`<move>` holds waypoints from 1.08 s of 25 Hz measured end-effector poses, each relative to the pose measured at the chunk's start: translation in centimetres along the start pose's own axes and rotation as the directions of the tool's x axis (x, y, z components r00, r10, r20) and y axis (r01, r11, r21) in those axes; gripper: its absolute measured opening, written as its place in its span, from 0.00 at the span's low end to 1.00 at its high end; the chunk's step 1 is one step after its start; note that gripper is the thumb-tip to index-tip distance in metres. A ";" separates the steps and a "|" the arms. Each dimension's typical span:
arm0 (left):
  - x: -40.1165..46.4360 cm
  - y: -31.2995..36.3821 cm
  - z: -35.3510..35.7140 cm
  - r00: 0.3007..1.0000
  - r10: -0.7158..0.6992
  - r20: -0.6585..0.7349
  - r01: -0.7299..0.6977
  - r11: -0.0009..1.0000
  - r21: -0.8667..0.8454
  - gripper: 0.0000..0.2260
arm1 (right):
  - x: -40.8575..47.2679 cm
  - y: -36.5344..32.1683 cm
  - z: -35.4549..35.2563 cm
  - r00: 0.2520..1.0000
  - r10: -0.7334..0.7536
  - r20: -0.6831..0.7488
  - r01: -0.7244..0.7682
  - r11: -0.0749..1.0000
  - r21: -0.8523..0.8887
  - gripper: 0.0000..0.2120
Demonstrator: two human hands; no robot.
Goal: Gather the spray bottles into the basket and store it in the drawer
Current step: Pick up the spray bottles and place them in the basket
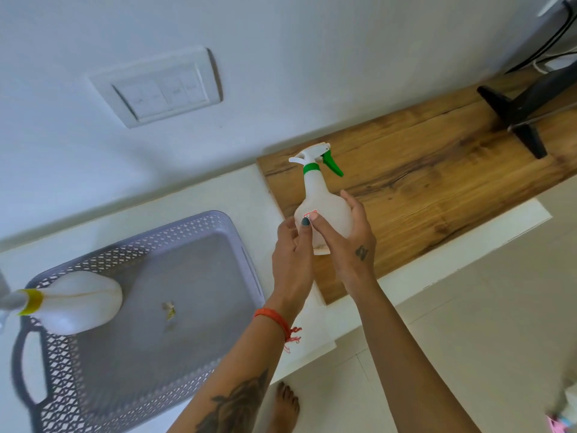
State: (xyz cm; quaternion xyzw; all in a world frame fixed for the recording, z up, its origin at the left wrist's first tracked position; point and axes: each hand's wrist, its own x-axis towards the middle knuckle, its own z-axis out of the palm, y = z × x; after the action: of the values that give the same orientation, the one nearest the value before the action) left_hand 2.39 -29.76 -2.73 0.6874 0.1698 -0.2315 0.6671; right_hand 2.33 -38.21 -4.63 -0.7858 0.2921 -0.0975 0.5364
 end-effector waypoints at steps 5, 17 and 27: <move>-2.5 2.1 -8.2 0.993 0.104 0.047 -0.087 0.958 -0.273 0.20 | -3.9 -5.5 3.4 0.962 -0.072 0.263 -0.049 0.903 0.427 0.28; -6.2 -7.1 -21.7 0.768 0.552 -0.325 -0.417 0.816 0.400 0.37 | -11.3 -8.5 14.9 0.887 -0.208 0.412 0.223 0.975 0.012 0.23; -4.3 -10.5 -22.9 0.899 0.311 -0.309 -0.203 0.920 0.336 0.33 | -12.1 -3.6 21.1 0.749 -0.442 0.494 0.516 0.857 -0.015 0.19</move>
State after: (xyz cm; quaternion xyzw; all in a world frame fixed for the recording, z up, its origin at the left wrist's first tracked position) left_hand -4.80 -6.12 -9.08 0.8260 0.1581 -0.0345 0.5399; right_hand 3.71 -13.87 -8.02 -0.8716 -0.0533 -0.0151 0.4871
